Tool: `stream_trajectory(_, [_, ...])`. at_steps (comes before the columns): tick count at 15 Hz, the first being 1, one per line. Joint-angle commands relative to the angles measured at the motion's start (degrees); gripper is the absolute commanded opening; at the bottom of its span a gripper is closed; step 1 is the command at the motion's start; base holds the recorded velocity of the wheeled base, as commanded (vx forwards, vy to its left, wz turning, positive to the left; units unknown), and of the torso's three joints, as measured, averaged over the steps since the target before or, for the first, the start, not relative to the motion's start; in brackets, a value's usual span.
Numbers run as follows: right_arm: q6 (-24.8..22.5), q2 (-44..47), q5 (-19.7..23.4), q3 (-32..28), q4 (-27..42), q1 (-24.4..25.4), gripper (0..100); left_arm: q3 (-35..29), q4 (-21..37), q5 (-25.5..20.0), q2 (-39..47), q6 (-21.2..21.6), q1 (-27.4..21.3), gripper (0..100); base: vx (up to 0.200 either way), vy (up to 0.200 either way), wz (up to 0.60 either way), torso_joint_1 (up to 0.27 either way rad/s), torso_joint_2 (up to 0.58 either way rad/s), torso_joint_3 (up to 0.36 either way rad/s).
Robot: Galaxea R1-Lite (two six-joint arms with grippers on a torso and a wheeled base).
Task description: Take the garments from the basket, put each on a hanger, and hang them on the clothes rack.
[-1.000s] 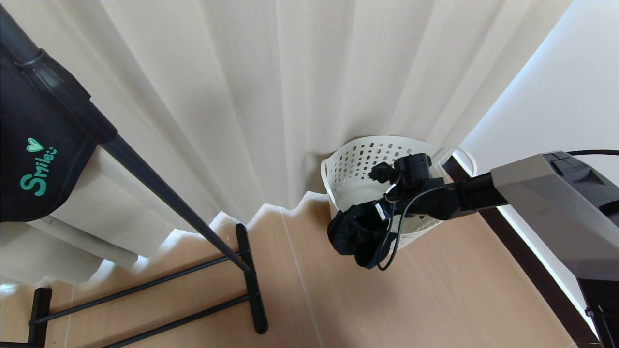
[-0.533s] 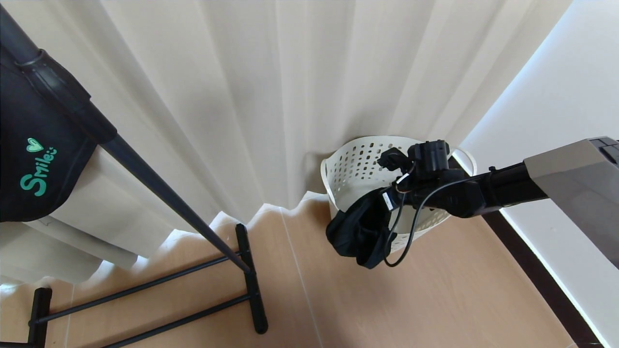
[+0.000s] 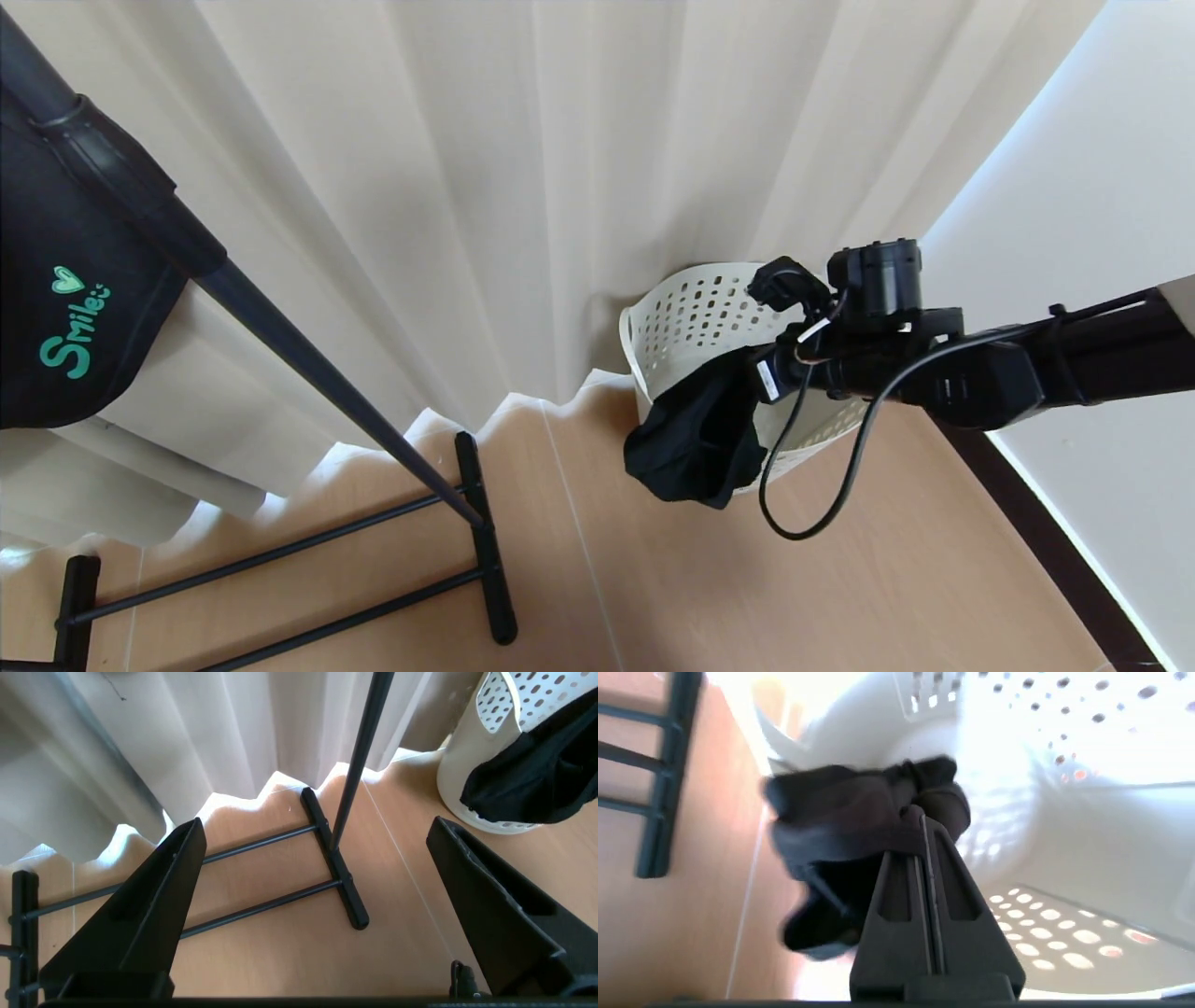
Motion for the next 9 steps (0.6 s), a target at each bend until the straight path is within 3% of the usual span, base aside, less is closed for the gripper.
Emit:
stream_trajectory(1, [0.05,-9.50,-0.02,5.67,-0.04,3.06,0,0.00,-0.03,0.01,-0.03,-0.01,0.00,100,0.000,0.000,0.00,0.000,0.00,0.000])
stream_trajectory(5, [1.20,-23.74,-0.38,17.88,-0.04,8.87,0,0.00,-0.03,-0.16,-0.03,0.08,0.00,100,0.000,0.000,0.00,0.000,0.00,0.000])
stream_trajectory(9, [1.28,-30.95,-0.38,24.65,-0.04,11.85,0,0.00,-0.03,-0.16,-0.03,0.08,0.00,100,0.000,0.000,0.00,0.000,0.00,0.000])
